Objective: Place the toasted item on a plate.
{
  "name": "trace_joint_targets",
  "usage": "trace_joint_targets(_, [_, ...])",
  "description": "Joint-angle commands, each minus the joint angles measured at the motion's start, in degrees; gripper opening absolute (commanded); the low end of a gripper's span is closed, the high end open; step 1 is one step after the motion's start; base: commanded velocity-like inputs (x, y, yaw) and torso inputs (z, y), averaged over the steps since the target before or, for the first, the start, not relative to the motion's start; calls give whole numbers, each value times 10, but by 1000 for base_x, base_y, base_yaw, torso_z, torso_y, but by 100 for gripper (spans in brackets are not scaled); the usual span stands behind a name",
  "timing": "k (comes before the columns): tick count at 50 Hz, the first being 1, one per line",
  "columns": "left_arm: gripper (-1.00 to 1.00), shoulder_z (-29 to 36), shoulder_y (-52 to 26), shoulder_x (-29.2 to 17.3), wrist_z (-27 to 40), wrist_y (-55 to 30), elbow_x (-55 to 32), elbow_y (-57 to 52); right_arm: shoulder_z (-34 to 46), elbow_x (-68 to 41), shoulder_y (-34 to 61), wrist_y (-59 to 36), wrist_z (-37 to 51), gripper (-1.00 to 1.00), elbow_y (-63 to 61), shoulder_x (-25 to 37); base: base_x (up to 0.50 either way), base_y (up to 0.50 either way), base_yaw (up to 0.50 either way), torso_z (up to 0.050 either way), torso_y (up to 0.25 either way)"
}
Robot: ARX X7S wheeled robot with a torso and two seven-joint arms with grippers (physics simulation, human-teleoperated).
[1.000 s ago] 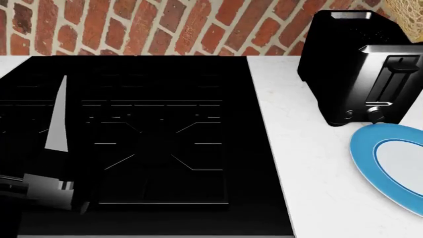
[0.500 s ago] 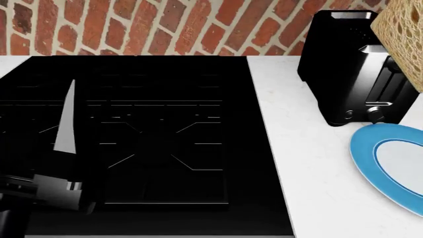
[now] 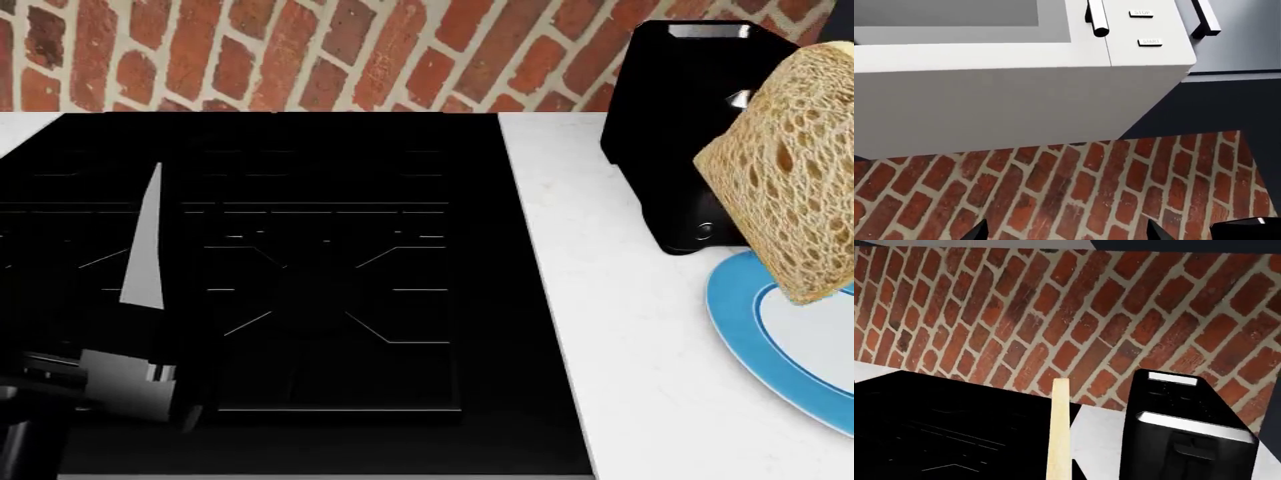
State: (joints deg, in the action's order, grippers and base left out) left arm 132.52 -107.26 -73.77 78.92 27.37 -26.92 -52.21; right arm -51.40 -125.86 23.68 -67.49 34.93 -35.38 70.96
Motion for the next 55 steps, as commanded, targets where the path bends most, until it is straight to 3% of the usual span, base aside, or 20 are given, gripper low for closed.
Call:
trace_joint_targets(1, [100,-5,6,1,0,-2,-1,1,-187,-34,-124,-80,26,-100,2,-75,0,0,0,0,0])
trace_joint_targets(26, [100,-14,17,-2,-2,-5,-1,-2,-256,28,-163,-193,-3,-100,31,-203,0,0,0,0,0])
trace_joint_targets(55, [100,-25,28,-4,-5,-9,-4,-1,-226,147,-127,-173,-71,-100,94,-329,0,0,0,0,0])
